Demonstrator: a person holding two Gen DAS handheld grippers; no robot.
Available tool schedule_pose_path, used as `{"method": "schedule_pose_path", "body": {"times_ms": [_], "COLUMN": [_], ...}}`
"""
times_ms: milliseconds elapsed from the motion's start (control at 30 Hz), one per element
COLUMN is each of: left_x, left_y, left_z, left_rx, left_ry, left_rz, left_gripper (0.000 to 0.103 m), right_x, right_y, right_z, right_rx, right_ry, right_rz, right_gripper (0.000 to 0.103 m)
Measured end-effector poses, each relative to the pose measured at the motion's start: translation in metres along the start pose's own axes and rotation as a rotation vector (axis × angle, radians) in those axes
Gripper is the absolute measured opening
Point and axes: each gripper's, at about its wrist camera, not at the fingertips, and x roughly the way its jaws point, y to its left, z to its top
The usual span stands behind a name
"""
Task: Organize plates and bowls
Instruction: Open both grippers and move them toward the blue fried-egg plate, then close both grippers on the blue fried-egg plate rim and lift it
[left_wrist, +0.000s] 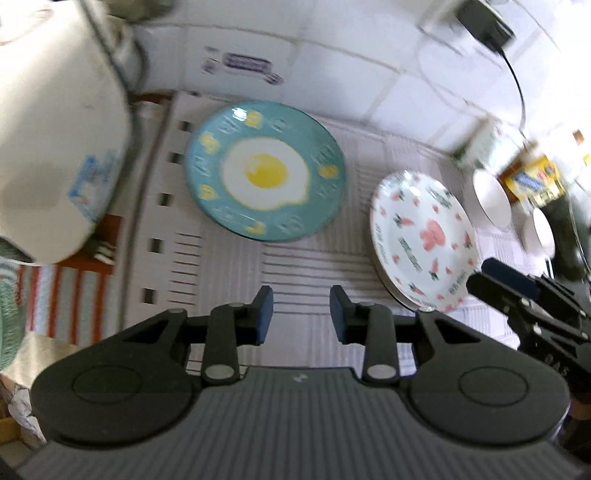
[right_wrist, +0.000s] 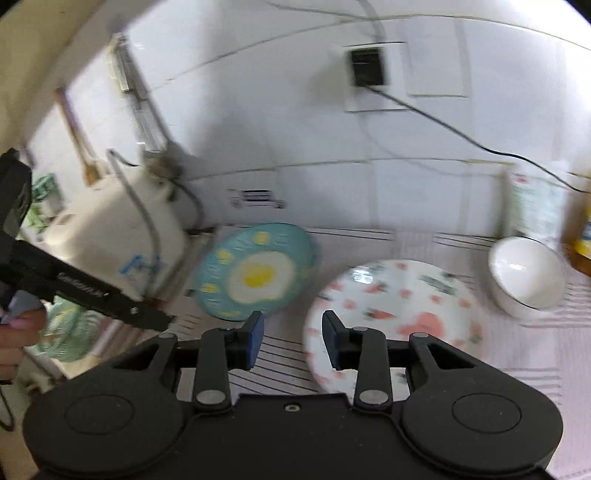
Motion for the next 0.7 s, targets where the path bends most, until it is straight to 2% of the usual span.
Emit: {"method": "schedule_pose_path", "body": {"times_ms": [100,233,300,400,467,700], "left_x": [-0.005,-0.003,-0.001,0.008,0.018,0.065], "left_y": [0.015,0.036,0.038,0.038,0.043,0.063], "left_z": [0.003,0.009,0.009,0.009,0.011,0.024], "left_rx": [-0.016,-0.039,-0.014,0.021,0.011,-0.051], "left_ry": [-0.025,-0.05,-0.094,-0.153,-0.169,-0.158], "left_rz": [0.021,0.034,0.054,0.085,0.097,0.08], "left_gripper": [0.037,0.042,0.055,0.063,0.065,0.066], "right_x": [0.013,0.045,0.063,0.095,0.115,0.17], "right_y": [0.014,0.028,0.029,0.021,0.014,-0.021], "right_z": [0.01,0.027,0.035,0.043,0.049,0.061], "right_rx": [-0.052,-0.119,-0.1,-0.049,-0.034,0.035], "right_ry": [-0.006,0.005,0.002,0.008,0.017,0.116], "right_rz": [0.069,0.12,0.129,0.096,0.077,-0.011], "right_gripper": [0.051,0.057,0.067,0.067,0.067,0.067]}}
